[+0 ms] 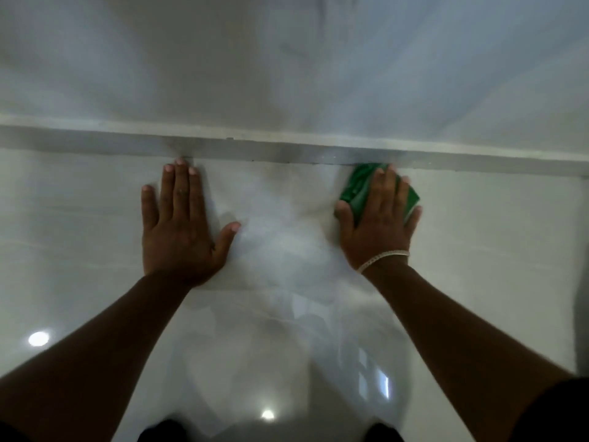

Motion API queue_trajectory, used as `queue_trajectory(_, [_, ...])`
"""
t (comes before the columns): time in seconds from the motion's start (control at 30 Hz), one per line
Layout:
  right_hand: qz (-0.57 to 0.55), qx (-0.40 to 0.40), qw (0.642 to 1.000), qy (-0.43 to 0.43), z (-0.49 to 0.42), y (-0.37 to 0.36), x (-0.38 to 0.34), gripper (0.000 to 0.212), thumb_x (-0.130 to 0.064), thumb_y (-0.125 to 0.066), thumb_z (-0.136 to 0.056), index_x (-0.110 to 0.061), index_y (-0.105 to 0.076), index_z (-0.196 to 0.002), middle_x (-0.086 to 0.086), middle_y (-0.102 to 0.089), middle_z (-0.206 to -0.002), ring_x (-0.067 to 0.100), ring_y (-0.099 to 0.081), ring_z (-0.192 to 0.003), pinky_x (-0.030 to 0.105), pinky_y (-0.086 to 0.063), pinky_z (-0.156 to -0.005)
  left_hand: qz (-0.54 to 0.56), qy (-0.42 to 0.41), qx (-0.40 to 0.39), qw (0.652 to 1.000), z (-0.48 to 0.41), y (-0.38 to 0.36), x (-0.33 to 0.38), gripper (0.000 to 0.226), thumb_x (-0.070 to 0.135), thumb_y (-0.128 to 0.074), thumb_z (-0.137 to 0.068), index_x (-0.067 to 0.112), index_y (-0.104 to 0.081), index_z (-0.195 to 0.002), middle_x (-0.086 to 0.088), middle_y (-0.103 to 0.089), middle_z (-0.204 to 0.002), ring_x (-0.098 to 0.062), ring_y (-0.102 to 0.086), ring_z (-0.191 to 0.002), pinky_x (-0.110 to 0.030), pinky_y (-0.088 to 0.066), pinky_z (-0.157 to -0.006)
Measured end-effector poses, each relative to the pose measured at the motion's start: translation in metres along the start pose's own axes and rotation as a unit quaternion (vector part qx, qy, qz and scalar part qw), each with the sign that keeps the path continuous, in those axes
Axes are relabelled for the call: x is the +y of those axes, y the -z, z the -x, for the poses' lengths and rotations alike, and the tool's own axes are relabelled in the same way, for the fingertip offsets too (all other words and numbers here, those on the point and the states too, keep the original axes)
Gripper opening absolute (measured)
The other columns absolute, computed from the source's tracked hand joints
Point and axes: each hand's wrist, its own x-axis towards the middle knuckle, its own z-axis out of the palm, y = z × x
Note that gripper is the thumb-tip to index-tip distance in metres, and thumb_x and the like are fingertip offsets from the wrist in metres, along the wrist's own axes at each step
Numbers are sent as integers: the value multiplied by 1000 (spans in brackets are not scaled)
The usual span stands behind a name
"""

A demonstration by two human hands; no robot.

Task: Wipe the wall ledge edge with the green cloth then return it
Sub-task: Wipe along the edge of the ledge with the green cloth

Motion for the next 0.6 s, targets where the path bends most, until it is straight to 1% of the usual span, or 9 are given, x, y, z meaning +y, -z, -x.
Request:
queue_trajectory(0.07, [-4, 6, 998, -64, -5, 1, -3, 80, -58, -29, -92, -9, -9, -153, 10, -7, -163, 32, -3, -150, 64, -11, -115, 2, 2, 1, 1000, -1, 1, 0, 98, 68, -30, -90, 0, -10, -158, -19, -8, -169, -33, -5, -158, -57, -7, -126])
queue_trajectory(0.13, [-41, 7, 990, -135, -10, 0, -29, 82, -57, -30, -92, -7, -6, -153, 11, -3, -163, 33, 1, -149, 66, -10, -114, -7, 2, -5, 1000, 0, 1, 1, 98, 68, -29, -90, 1, -10, -159, -19, -7, -169, -34, -5, -158, -59, -6, -125])
queue_trajectory(0.2, [-57, 5, 985, -162, -9, -1, -58, 84, -58, -31, -92, -6, -5, -153, 13, -1, -163, 36, 3, -149, 68, -9, -112, -12, 0, -10, 1000, 0, 1, 1, 98, 70, -26, -90, 4, -8, -159, -19, -6, -169, -35, -4, -158, -62, -4, -124])
queue_trajectory(0.33, [-34, -14, 999, -30, 18, -10, -96, 84, -59, -36, -91, -8, -8, -153, 14, -4, -163, 38, 2, -148, 65, 0, -112, -19, 2, -26, 999, 0, 2, 1, 95, 76, -18, -87, 18, -2, -161, -16, 1, -170, -38, 2, -157, -69, -3, -120])
queue_trajectory(0.4, [-44, -22, 998, 27, 18, -7, -86, 86, -62, -37, -89, -12, -7, -153, 11, -6, -163, 35, 1, -149, 63, -4, -114, -25, 7, -33, 999, 1, 3, 1, 94, 77, -16, -86, 23, -1, -161, -13, 2, -171, -39, 4, -157, -72, -3, -118])
queue_trajectory(0.47, [-47, -31, 995, 81, 12, -2, -54, 87, -66, -38, -88, -18, -6, -154, 6, -7, -163, 30, -1, -150, 61, -11, -115, -21, 12, -35, 999, 2, 4, 1, 93, 78, -16, -85, 27, -1, -161, -12, 3, -171, -40, 5, -157, -73, -2, -117])
queue_trajectory(0.5, [-46, -25, 995, 81, 8, 2, -32, 88, -66, -40, -87, -19, -8, -153, 5, -10, -163, 29, -3, -150, 61, -14, -115, -17, 14, -35, 999, 3, 4, 1, 92, 78, -17, -85, 28, -1, -161, -11, 4, -171, -40, 5, -157, -74, -2, -117])
queue_trajectory(0.53, [-46, -19, 997, 56, 4, 7, -12, 88, -66, -42, -87, -19, -8, -153, 4, -11, -163, 30, -5, -149, 62, -16, -115, -12, 15, -36, 999, 3, 3, 1, 91, 78, -18, -85, 30, -1, -161, -11, 5, -171, -40, 6, -157, -75, -1, -116])
queue_trajectory(0.6, [-56, -16, 998, -26, -5, 13, 8, 87, -66, -42, -88, -19, -8, -153, 4, -8, -163, 31, -3, -149, 63, -13, -115, -5, 16, -34, 999, 3, 3, 2, 90, 78, -19, -85, 31, -1, -160, -10, 6, -171, -40, 7, -157, -75, 0, -116])
